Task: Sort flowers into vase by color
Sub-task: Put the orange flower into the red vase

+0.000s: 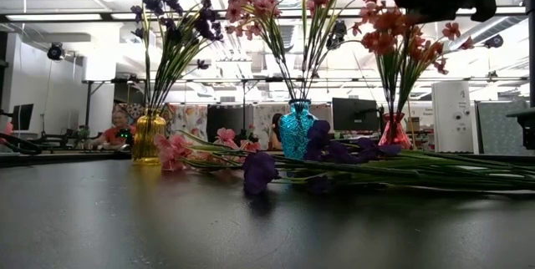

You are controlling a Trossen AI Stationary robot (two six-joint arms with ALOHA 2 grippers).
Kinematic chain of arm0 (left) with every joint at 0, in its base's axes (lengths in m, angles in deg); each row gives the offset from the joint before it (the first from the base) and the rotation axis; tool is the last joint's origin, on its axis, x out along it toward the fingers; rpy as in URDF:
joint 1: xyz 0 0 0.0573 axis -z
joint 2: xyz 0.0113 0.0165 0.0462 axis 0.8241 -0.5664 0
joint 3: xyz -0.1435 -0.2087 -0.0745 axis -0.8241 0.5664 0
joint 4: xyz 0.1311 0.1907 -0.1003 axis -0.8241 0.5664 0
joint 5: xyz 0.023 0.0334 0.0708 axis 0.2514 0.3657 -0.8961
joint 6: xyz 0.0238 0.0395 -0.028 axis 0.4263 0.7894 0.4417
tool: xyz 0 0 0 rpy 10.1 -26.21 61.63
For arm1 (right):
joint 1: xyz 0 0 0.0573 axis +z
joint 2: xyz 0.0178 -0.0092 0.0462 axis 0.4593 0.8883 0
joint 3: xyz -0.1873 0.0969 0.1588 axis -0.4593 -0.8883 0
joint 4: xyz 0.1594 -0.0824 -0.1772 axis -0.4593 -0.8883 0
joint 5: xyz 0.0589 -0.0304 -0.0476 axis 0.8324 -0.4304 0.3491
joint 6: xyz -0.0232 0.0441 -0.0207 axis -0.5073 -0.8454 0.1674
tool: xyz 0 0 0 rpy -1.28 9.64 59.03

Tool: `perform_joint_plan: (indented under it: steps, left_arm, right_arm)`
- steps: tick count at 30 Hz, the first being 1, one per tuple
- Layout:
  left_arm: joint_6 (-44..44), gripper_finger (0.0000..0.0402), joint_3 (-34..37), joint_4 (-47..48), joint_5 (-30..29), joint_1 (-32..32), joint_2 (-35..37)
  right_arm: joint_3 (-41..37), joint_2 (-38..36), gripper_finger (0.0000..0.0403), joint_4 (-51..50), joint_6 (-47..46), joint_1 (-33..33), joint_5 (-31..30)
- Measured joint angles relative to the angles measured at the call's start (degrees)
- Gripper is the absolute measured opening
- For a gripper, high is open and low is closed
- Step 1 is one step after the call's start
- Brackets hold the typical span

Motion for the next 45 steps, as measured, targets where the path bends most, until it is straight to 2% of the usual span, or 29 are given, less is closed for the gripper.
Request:
perform_joint_plan:
  steps: [19, 36, 45]
  left_arm:
    - [0.46, 0.0200, 0.09, -1.07, 0.00, -0.17, 0.14]
    - [1.11, 0.0200, 0.09, -2.38, 0.02, -0.17, 0.08]
    - [1.11, 0.0200, 0.09, -2.68, 0.04, -0.17, 0.08]
  right_arm:
    - [0.00, 2.68, 0.0013, 0.45, -1.75, -5.94, 4.80]
    - [0.00, 2.79, 0.0013, 1.02, -4.75, -7.82, 6.04]
    - [-0.02, 5.08, 0.0013, 4.77, -4.51, -10.09, 6.23]
